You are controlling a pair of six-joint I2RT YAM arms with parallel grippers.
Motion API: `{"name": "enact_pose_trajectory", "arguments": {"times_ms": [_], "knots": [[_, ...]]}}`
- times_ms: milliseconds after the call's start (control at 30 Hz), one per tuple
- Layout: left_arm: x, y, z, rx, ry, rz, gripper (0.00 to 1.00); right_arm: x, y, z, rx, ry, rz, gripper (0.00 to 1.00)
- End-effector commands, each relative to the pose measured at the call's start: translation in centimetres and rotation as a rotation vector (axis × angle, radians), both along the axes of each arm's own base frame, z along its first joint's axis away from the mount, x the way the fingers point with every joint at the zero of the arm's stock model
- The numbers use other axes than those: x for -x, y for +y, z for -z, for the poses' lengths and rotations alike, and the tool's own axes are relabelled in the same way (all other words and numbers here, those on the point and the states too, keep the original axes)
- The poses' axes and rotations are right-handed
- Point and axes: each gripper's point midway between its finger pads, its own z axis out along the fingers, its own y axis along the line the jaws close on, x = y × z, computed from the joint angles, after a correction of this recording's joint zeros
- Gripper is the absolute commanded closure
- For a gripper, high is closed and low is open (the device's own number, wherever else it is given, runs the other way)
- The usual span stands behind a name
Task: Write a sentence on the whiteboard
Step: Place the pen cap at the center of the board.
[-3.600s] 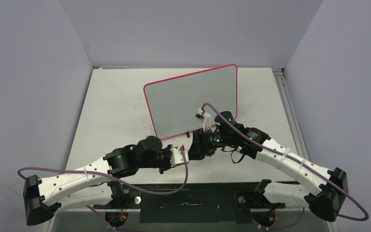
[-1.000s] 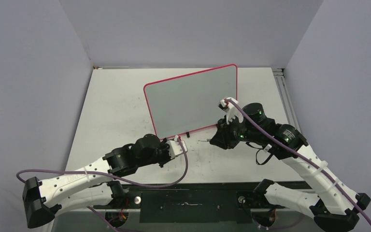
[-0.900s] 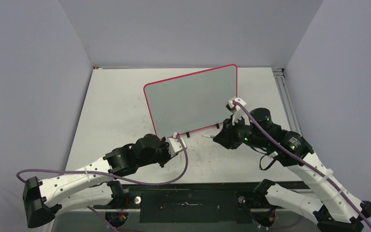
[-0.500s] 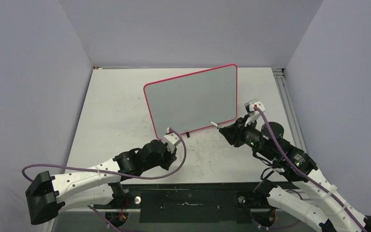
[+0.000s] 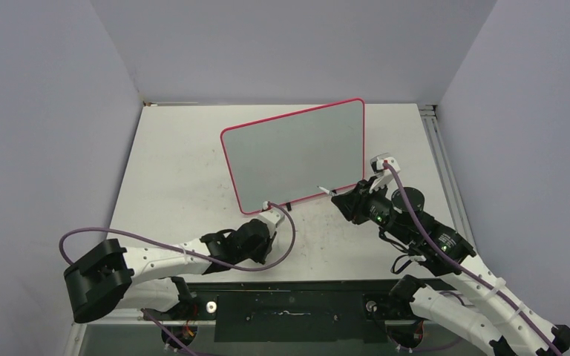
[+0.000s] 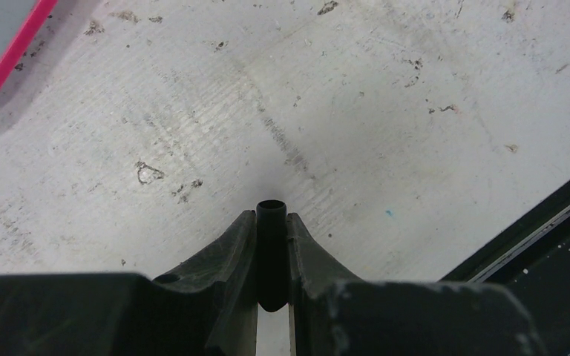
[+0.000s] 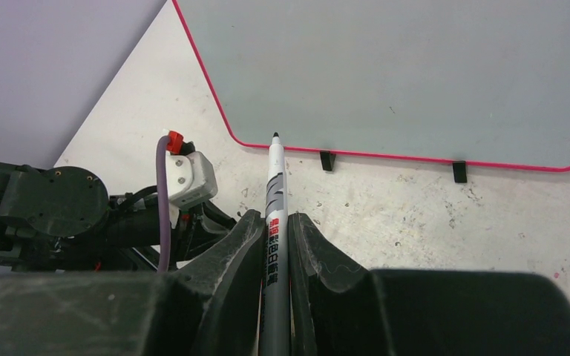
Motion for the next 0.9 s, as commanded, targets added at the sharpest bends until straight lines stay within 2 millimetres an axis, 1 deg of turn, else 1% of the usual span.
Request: {"name": "enact_pose_trajectory", "arguments": {"times_ms": [0, 67, 167, 300, 400, 500, 600, 633, 700, 733, 767, 867], "knots": [[-1.2, -2.0, -0.9, 0.094, -0.040, -0.020, 0.87, -0.7, 0.4, -1.5, -0.049, -0.042, 0.014, 0.95], [-1.2, -1.9, -0.3, 0.082, -0.030, -0.029, 0.83, -0.7, 0.4, -1.4, -0.049, -0.042, 0.016, 0.95], [-1.2, -1.9, 0.5, 0.055, -0.013, -0.037, 0.80, -0.7, 0.3, -1.3, -0.050, -0.038, 0.021, 0.95], [-1.3, -1.8, 1.1, 0.032, -0.001, -0.050, 0.74, -0.7, 0.3, -1.2, -0.050, -0.035, 0.022, 0.95], [-1.4, -1.8, 1.1, 0.028, -0.002, -0.055, 0.69, -0.7, 0.3, -1.2, -0.049, -0.036, 0.025, 0.95], [-1.6, -1.7, 0.5, 0.041, -0.013, -0.071, 0.63, -0.7, 0.1, -1.2, -0.047, -0.036, 0.033, 0.95], [-1.9, -2.0, -0.8, 0.075, -0.030, -0.082, 0.51, -0.8, 0.0, -1.3, -0.049, -0.042, 0.038, 0.95], [-1.8, -1.6, -1.1, 0.062, -0.025, -0.083, 0.42, -0.8, 0.0, -1.4, -0.049, -0.045, 0.037, 0.95], [-1.9, -1.7, -2.6, 0.069, -0.031, -0.087, 0.33, -0.9, 0.1, -1.6, -0.051, -0.051, 0.037, 0.95], [-2.1, -1.7, -3.6, 0.076, -0.037, -0.092, 0.31, -0.9, 0.1, -1.6, -0.052, -0.056, 0.037, 0.95], [-2.4, -1.9, -5.1, 0.092, -0.047, -0.096, 0.30, -1.0, 0.1, -1.9, -0.056, -0.065, 0.038, 0.95], [-3.5, -1.4, -9.2, 0.139, -0.060, -0.120, 0.29, -1.2, 0.2, -2.7, -0.073, -0.092, 0.041, 0.95]]}}
